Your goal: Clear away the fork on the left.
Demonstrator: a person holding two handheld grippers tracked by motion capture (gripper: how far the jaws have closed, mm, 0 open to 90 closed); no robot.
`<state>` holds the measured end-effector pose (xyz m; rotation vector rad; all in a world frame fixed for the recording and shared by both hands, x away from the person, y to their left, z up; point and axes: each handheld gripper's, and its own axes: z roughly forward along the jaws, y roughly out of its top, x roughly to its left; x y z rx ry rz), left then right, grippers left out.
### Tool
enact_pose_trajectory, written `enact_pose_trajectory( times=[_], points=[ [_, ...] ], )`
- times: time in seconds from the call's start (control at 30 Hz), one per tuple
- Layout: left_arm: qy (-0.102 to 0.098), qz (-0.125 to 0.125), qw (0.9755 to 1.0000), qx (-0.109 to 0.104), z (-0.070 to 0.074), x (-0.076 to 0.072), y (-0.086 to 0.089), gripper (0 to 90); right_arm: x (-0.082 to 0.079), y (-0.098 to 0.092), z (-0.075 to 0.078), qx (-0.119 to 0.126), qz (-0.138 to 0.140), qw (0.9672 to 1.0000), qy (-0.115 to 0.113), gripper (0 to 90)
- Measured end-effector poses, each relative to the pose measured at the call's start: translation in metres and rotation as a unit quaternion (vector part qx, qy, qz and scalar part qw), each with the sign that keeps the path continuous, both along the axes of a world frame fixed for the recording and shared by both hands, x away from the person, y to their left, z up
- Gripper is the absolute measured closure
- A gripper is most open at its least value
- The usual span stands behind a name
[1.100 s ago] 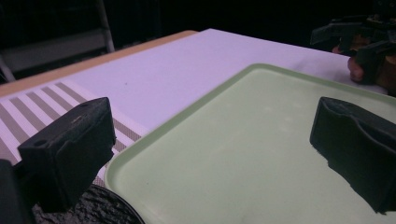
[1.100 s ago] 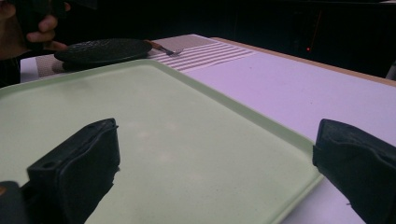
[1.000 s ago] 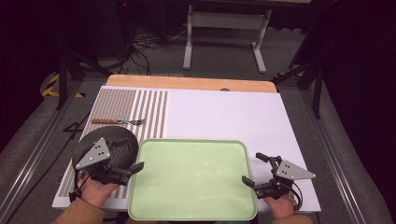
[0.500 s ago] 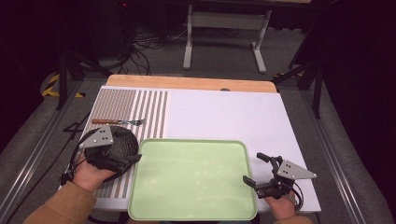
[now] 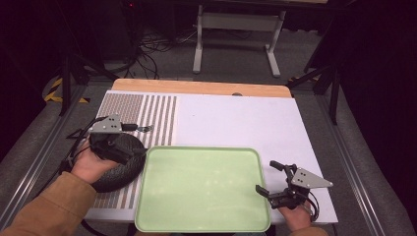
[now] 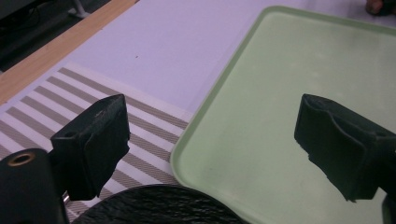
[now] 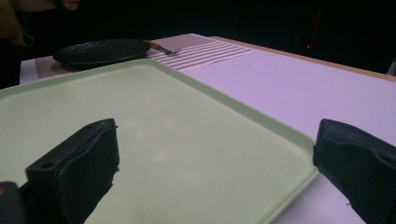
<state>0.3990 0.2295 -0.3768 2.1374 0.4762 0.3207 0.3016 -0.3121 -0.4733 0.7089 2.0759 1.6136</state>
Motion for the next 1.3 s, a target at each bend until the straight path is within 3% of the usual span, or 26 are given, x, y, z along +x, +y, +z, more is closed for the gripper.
enact_pose_trajectory(
  times=[0.13,0.3,0.7,0.97,1.3],
  points=[
    [0.005,0.000,0.9997,0.024,0.008,0.011,0.002,12.4,0.000,0.000,0.000,0.001,0.002,1.0000,0.000,1.2],
    [0.002,0.001,0.9992,0.039,0.014,0.023,0.004,13.4,0.000,0.000,0.000,0.000,0.004,1.0000,0.000,1.2],
    [0.017,0.009,0.9971,0.074,0.015,0.051,0.014,13.9,0.000,0.000,0.000,0.001,0.004,1.0000,0.002,1.2],
    [0.035,0.025,0.9945,0.095,0.007,0.069,0.018,14.5,0.000,0.000,0.000,0.002,0.005,1.0000,0.003,1.2],
    [0.046,0.049,0.9932,0.096,-0.005,0.087,0.023,14.6,0.000,0.001,-0.001,-0.001,0.006,1.0000,0.002,1.2]
  ],
)
